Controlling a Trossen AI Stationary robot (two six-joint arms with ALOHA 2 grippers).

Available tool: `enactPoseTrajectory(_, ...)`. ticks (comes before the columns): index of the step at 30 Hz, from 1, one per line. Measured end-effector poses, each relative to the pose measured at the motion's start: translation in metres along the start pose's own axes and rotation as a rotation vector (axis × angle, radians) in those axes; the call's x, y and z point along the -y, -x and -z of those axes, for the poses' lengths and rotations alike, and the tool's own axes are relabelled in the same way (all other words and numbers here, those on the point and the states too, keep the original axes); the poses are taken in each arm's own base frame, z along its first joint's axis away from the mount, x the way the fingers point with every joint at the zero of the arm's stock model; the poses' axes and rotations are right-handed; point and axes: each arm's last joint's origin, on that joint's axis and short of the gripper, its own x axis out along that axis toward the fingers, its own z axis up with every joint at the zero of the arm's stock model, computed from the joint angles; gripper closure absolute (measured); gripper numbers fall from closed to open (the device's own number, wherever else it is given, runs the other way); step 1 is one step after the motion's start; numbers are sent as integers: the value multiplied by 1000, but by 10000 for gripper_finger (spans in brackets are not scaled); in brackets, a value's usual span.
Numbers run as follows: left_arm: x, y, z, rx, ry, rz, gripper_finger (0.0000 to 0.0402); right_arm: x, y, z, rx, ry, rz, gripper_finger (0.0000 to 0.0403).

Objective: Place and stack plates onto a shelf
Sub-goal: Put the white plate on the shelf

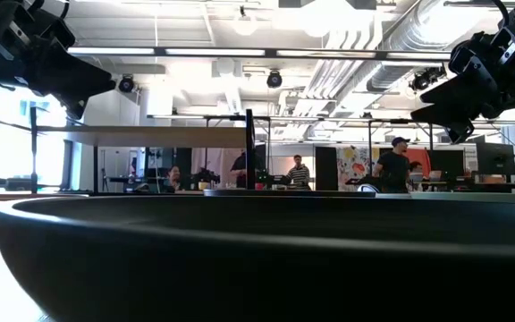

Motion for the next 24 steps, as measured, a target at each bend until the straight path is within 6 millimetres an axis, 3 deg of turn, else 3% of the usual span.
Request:
enactPoseTrajectory(4, 1, 0, -5, 50, 1, 12, 330, 0, 0, 0, 0, -15, 0, 243)
enactPoseTrajectory(17, 3, 6, -32, 356, 29, -66, 330, 3, 0, -1, 55, -296, 104, 243)
enactPoseTrajectory(24, 3, 7, -34, 386, -17, -83, 330, 4, 0, -1, 72, -322, 131, 243)
